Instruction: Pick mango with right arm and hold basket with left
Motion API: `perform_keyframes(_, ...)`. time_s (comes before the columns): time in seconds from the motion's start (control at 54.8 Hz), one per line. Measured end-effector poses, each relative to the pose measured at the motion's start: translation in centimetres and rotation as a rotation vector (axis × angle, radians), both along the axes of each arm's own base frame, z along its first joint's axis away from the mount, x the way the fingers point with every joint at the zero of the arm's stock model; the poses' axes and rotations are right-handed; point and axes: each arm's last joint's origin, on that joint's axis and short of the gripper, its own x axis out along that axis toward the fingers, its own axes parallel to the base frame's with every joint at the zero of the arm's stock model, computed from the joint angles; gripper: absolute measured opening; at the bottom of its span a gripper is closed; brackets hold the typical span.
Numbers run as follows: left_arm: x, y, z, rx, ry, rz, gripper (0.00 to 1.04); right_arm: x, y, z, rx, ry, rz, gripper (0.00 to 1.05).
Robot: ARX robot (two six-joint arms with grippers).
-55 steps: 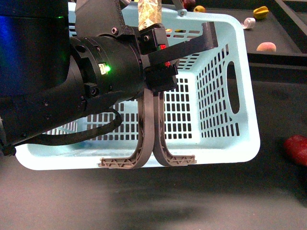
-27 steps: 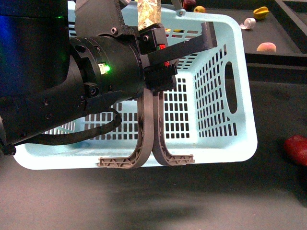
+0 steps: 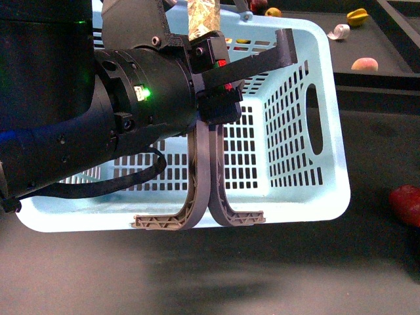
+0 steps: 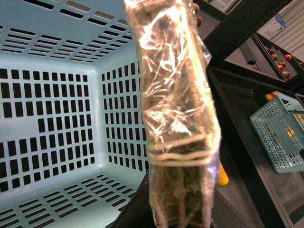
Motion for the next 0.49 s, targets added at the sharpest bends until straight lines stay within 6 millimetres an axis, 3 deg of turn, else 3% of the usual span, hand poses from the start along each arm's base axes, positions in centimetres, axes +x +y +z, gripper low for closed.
perform_keyframes(0.256, 0.0, 0.0, 0.0, -0.001, 0.000, -0.001, 0.06, 2.4, -3.3, -6.7, 0.048, 0.188, -0.074, 0.97)
perform_keyframes(0.493, 0.0, 0.0, 0.0, -0.001, 0.001, -0.003, 0.06, 3.7, -6.3, -10.7, 0.053, 0.278, -0.156, 0.97)
